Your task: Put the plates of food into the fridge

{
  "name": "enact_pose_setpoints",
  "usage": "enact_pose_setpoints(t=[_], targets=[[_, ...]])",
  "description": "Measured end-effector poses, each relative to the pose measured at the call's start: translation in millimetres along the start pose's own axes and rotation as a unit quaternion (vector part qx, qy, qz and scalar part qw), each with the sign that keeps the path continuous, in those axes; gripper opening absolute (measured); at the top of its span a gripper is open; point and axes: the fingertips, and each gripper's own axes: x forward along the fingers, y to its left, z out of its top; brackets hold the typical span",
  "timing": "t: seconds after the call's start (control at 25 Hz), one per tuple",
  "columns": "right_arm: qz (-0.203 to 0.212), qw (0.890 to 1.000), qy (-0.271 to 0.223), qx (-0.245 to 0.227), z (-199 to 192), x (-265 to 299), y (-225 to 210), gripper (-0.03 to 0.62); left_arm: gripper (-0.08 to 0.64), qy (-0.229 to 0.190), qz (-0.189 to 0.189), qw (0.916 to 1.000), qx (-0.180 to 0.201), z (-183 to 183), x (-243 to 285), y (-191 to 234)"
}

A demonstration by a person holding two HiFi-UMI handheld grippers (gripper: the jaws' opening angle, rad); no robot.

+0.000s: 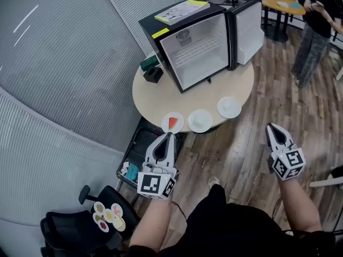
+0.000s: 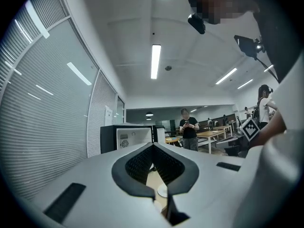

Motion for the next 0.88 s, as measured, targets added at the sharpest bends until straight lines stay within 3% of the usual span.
enact_pose_setpoints(t=[0.44,0.68,0.88], targets=[[-0.058,0.997,0.035,0.04,-23,119,-23,0.005,0.002,-0.008,-0.027,0.9996,-0.007,-6,97,98],[-0.045,0.998,0.038,0.029,-30,150,-28,0.005,0.002,-0.007,-0.063,0.998,-0.004,-20,152,105],[-0.063,0.995,0.057,0.056,-52,164,-45,0.005,0.002,-0.013,-0.081,0.9966,-0.007,-25,185,99]])
